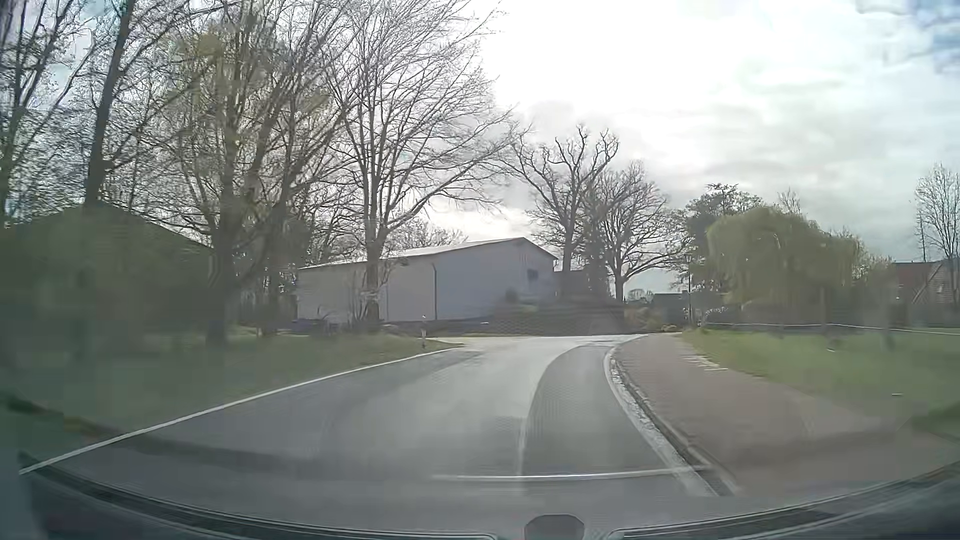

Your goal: Follow the waypoints while adhering to traffic rules and regulations

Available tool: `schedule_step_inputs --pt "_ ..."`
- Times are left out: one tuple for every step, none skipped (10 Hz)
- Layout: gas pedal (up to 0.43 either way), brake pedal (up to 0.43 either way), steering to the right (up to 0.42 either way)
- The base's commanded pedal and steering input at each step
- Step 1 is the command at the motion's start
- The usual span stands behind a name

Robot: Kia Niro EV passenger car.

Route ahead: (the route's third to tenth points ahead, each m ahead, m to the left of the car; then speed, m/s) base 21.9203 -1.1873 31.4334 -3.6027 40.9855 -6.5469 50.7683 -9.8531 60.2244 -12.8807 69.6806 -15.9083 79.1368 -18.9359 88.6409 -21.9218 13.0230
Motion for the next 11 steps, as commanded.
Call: schedule_step_inputs --pt "0.169 0.000 0.046" --pt "0.169 0.000 0.046" --pt "0.169 0.000 0.045" --pt "0.169 0.000 0.045" --pt "0.169 0.006 0.046" --pt "0.169 0.000 0.045" --pt "0.169 0.000 0.046" --pt "0.169 0.000 0.046" --pt "0.169 0.000 0.045" --pt "0.169 0.000 0.045" --pt "0.169 0.000 0.046"
